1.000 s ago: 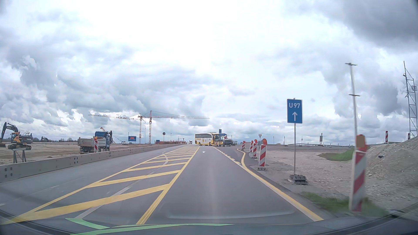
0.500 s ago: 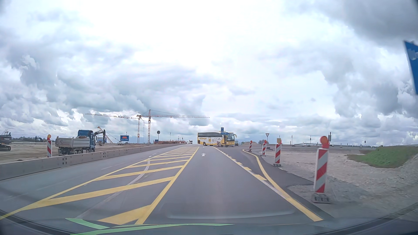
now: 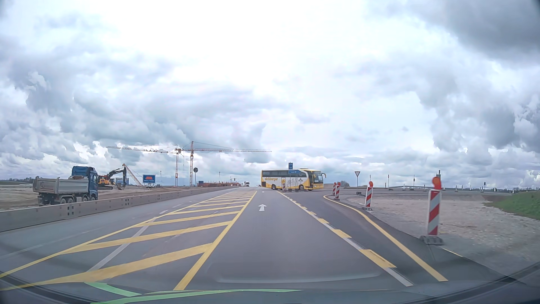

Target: Follow the waypoints while adhering to traffic rules and regulations

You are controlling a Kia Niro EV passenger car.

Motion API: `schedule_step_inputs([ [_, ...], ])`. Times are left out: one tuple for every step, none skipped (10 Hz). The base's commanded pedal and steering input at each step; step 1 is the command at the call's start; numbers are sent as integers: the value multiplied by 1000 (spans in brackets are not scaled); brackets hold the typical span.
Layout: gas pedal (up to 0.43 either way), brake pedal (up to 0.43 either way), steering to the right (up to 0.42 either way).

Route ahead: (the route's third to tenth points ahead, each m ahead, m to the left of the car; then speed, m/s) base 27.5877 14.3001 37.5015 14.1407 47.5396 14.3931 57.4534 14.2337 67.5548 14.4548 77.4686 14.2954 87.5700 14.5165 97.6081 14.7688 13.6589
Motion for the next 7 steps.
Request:
schedule_step_inputs([
  [87,0,1],
  [87,0,0],
  [98,0,1],
  [98,0,0],
  [98,0,0],
  [98,0,0],
  [110,0,0],
])
